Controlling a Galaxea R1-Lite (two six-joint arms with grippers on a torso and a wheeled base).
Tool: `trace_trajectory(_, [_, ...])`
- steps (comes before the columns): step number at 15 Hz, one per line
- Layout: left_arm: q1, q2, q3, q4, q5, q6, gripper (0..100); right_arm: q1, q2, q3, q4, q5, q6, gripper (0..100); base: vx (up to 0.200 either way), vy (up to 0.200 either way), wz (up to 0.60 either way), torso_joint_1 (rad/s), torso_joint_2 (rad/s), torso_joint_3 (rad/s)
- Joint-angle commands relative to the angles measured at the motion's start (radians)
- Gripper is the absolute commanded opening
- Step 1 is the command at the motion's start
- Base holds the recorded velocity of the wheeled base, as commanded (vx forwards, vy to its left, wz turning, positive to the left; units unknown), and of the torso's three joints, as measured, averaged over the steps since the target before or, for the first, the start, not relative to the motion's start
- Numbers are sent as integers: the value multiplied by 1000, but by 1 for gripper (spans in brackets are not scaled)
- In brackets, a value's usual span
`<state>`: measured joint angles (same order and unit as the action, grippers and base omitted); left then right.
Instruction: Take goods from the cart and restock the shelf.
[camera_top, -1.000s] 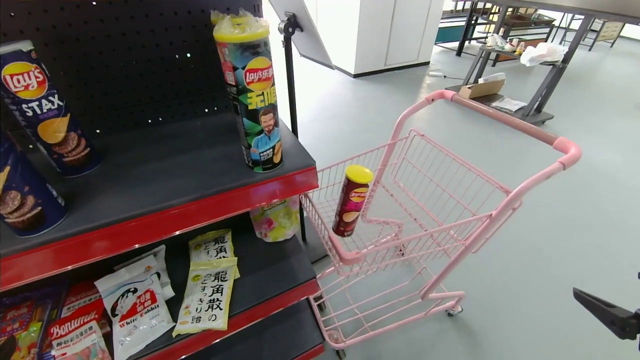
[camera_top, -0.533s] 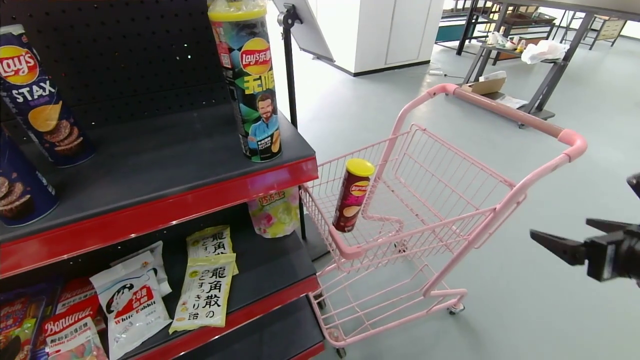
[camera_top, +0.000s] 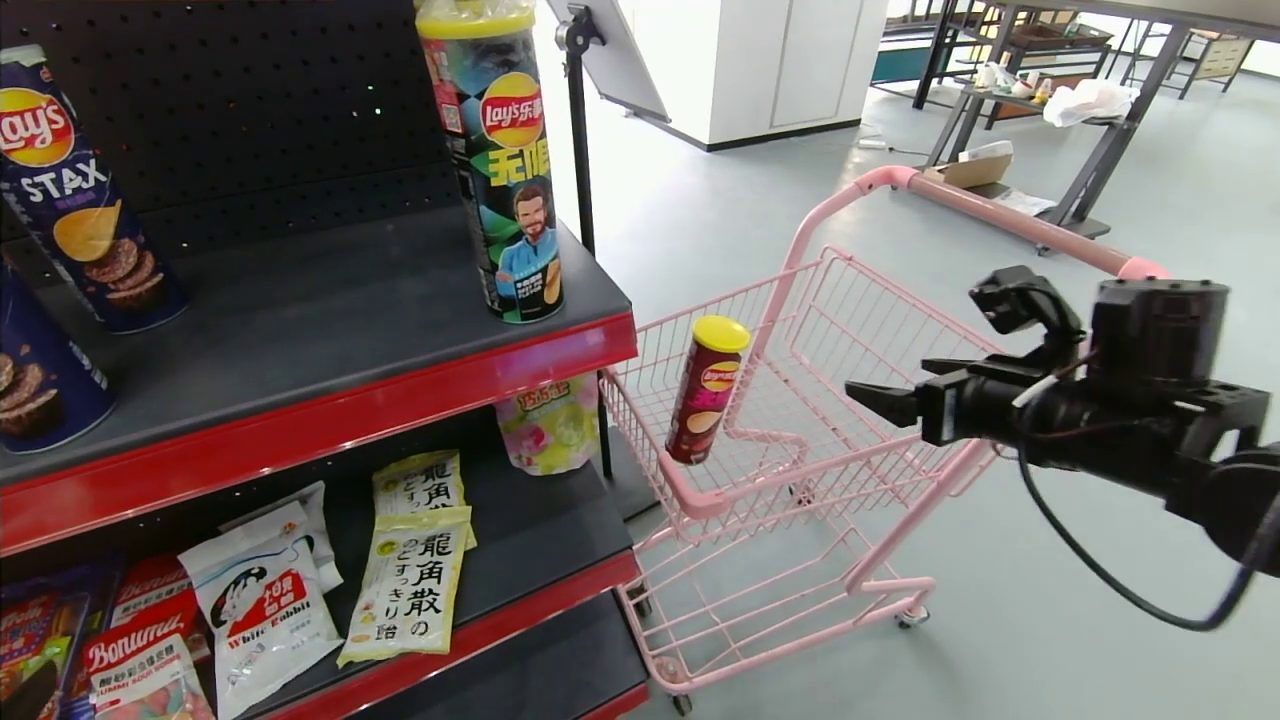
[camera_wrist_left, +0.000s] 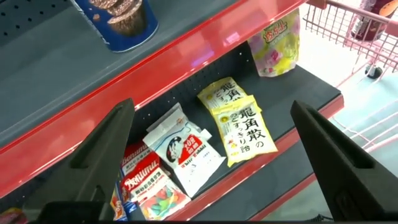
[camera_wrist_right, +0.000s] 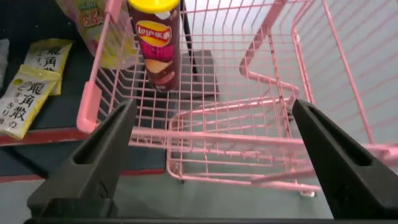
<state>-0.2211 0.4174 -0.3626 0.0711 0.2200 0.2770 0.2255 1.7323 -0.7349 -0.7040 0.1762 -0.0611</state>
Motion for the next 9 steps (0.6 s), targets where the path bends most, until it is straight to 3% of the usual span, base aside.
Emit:
trace_trajectory(1, [2, 11, 2, -1, 2, -1, 100, 77, 251, -135, -92, 45, 47, 100, 0, 0, 0, 0, 0, 0])
trace_trajectory(9, [5, 15, -3, 1, 13, 1, 100, 178, 415, -304, -94, 54, 79, 100, 0, 0, 0, 0, 0, 0])
